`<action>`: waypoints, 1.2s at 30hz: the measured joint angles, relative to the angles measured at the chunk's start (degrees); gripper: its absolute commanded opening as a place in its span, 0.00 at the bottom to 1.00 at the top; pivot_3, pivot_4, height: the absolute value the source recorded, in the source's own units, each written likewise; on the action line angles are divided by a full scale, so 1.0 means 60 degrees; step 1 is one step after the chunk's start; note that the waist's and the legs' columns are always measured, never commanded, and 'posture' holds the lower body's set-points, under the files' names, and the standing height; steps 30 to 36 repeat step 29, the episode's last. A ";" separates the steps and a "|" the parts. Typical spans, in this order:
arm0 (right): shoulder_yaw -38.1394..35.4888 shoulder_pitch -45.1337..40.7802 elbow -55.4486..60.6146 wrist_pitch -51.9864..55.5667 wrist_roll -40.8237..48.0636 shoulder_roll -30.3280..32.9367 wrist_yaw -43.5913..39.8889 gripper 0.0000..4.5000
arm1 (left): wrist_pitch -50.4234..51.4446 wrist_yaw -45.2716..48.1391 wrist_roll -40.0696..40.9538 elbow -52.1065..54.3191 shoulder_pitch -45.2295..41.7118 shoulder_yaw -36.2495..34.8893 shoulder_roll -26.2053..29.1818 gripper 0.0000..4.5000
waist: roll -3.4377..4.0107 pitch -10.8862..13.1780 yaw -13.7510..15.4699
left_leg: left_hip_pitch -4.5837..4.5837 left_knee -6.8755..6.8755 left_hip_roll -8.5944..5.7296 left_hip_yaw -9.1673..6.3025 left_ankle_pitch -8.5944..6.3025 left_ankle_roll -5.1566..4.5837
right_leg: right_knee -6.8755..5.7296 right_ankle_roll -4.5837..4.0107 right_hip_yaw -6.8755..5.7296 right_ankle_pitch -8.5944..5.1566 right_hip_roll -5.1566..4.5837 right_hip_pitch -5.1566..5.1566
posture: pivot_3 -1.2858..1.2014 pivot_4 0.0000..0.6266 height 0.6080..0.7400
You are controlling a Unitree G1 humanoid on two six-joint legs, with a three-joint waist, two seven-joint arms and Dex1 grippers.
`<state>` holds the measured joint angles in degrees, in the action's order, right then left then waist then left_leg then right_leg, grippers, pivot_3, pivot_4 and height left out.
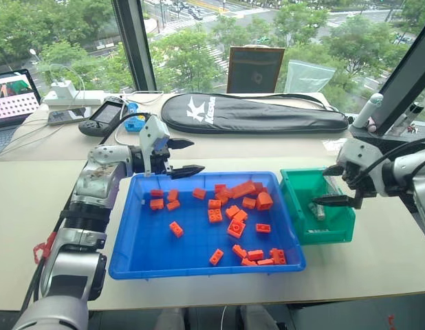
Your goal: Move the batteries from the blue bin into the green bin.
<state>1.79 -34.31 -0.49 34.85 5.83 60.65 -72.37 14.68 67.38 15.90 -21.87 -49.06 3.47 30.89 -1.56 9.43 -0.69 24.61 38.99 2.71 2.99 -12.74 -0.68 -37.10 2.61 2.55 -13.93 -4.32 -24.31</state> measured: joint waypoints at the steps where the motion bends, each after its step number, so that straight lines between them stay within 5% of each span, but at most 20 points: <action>1: -0.0095 0.0026 0.0104 0.0110 0.0059 0.0031 0.0017 0.99 | -0.0057 0.0033 -0.0024 -0.0094 -0.0072 0.0029 -0.0028 1.00 | 0.0000 0.0000 0.0006 | 0.0001 -0.0001 -0.0003 0.0001 0.0000 0.0000 | 0.0002 0.0000 0.0000 0.0000 -0.0002 0.0000 | 0.52 0.24 0.95; 10: -0.3145 0.1346 0.1443 0.1367 0.1539 0.0554 0.0491 0.99 | -0.0412 0.0222 -0.0157 -0.1082 -0.0595 0.0118 -0.0398 1.00 | -0.0003 0.0002 0.0141 | 0.0009 -0.0004 -0.0003 -0.0005 -0.0001 -0.0002 | 0.0012 0.0002 -0.0004 -0.0001 -0.0003 0.0001 | 0.52 0.24 0.95; 16: -0.6781 0.2399 0.2130 0.1860 0.2733 -0.1501 0.2347 0.99 | -0.0544 -0.0140 0.0000 -0.1310 -0.0558 -0.0585 0.0001 1.00 | -0.0005 0.0002 0.0123 | -0.0004 0.0000 -0.0003 -0.0018 0.0002 0.0000 | -0.0003 0.0003 -0.0004 0.0001 0.0002 0.0012 | 0.52 0.24 0.95; 27: -0.6439 0.2737 0.0224 0.0519 0.2995 -0.1626 0.2917 0.99 | 0.0735 -0.1225 0.0615 0.0841 0.2377 -0.1964 0.0913 1.00 | -0.0003 0.0001 -0.0008 | -0.0042 -0.0005 0.0000 -0.0005 0.0020 -0.0009 | -0.0006 -0.0002 0.0008 0.0014 0.0000 0.0040 | 0.52 0.24 0.95; 36: -0.6095 0.2627 -0.0072 0.0249 0.2994 -0.1625 0.2976 0.99 | 0.1222 -0.1320 0.0809 0.1419 0.2678 -0.2061 0.1012 1.00 | -0.0002 0.0001 0.0002 | -0.0042 -0.0006 -0.0001 -0.0005 0.0020 -0.0009 | -0.0005 -0.0002 0.0008 0.0014 -0.0002 0.0040 | 0.52 0.24 0.95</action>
